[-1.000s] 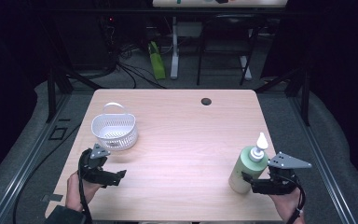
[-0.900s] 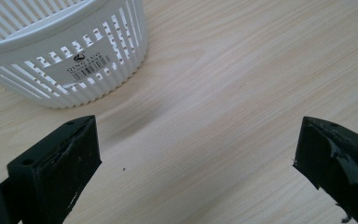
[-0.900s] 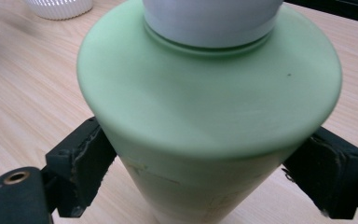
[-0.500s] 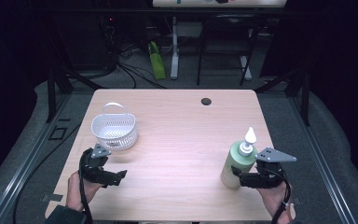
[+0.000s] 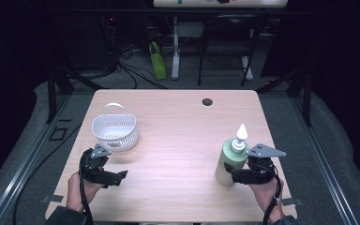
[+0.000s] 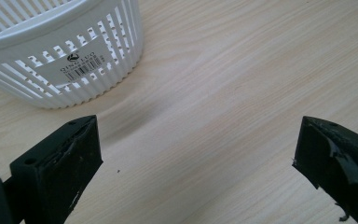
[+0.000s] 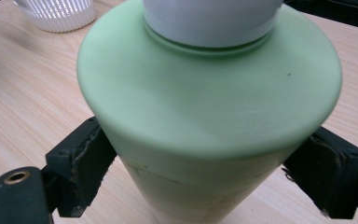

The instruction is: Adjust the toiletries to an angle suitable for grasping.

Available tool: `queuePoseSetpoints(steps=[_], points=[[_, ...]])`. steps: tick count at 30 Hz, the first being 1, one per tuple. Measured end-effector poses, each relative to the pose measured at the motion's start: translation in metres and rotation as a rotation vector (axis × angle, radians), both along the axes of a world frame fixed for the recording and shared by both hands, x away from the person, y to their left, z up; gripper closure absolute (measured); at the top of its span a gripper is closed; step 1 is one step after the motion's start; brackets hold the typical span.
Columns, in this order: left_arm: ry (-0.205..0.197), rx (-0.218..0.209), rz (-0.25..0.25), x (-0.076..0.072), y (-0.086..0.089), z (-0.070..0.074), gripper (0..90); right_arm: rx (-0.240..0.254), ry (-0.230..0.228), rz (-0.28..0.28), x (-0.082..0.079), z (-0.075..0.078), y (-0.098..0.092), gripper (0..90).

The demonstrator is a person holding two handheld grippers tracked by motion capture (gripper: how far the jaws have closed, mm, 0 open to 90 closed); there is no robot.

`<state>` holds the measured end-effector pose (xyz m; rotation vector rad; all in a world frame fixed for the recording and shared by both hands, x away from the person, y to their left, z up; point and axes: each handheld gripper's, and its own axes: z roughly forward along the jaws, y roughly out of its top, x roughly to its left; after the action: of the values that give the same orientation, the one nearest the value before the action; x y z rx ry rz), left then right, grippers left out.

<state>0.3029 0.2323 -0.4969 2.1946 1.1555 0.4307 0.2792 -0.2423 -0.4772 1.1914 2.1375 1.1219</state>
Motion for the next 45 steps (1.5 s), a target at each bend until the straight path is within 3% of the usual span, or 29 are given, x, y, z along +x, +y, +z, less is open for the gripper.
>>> queuePoseSetpoints(steps=[5,28,45], points=[[-0.006,-0.027,-0.001,-0.001,0.001,0.001,0.0,0.001,0.001,0.001,0.004,0.000,0.008,12.7],[-0.009,-0.020,-0.017,-0.001,0.001,0.002,0.0,0.011,0.008,0.053,0.029,-0.003,0.057,12.6],[-0.012,-0.029,-0.010,-0.001,0.001,0.002,0.0,0.014,0.002,0.079,0.038,-0.004,0.080,12.7]])
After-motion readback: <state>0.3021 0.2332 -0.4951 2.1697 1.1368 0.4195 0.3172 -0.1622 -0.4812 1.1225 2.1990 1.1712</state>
